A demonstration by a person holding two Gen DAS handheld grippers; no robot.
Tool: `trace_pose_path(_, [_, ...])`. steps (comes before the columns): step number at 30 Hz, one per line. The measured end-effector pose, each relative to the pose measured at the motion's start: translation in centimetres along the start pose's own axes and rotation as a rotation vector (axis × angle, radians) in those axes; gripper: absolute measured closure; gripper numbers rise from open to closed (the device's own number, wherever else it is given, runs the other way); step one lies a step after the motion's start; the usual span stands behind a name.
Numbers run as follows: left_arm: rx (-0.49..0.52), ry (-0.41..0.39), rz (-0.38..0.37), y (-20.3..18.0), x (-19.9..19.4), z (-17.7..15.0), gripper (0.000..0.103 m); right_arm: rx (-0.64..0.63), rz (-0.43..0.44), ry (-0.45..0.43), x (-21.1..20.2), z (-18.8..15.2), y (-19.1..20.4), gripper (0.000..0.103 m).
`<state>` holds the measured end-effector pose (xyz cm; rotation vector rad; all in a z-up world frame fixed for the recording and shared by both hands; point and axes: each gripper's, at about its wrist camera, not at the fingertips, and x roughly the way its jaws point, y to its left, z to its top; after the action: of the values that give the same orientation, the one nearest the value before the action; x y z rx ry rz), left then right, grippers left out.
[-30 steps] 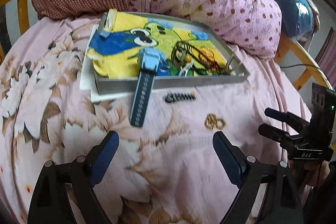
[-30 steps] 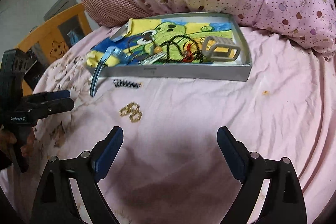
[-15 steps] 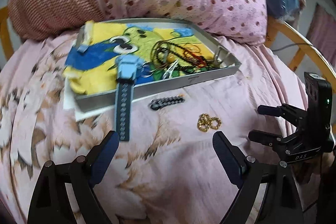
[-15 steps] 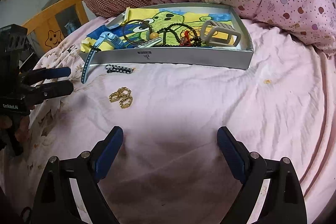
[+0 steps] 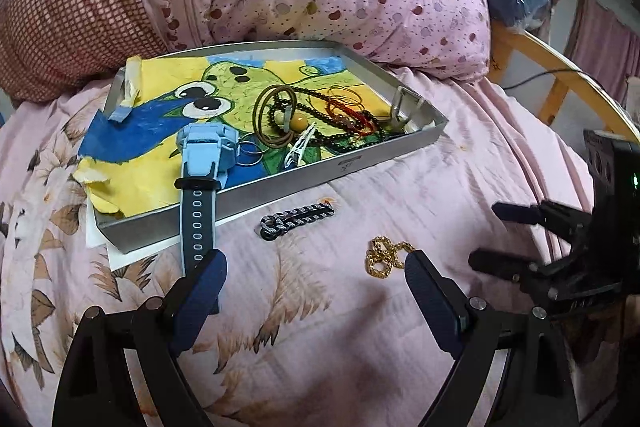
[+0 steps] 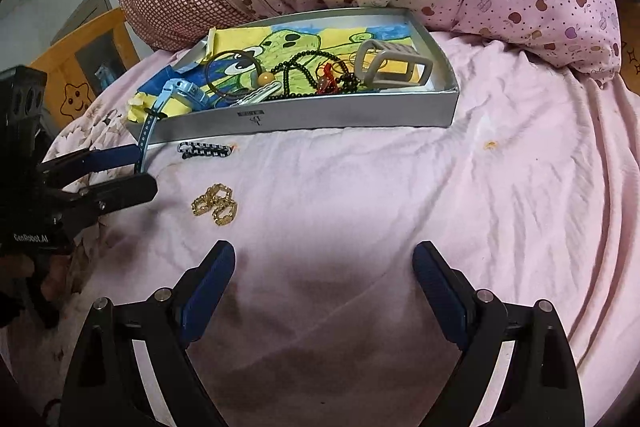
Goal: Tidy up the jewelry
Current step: 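Withdraw both tools from the tray toward the gold chain and black clip, then grasp the small black hair clip with the left tool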
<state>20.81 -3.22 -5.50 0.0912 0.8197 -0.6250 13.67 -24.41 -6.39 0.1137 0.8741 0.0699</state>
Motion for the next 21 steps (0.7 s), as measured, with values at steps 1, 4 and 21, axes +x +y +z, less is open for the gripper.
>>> trace_pose_path(1, [-0.012,-0.002,-0.005,0.1,0.1,0.0,0.013,0.004,-0.008,0.001,0.1,0.0,0.1,0.015])
trace_pose_path(4, [-0.030,-0.008,-0.014,-0.1,0.2,0.0,0.013,0.025,-0.020,0.000,0.0,-0.1,0.1,0.015])
trace_pose_path(21, [-0.071,0.025,-0.065,0.1,3.4,1.9,0.033,-0.058,0.000,-0.006,0.4,-0.1,2.4,0.023])
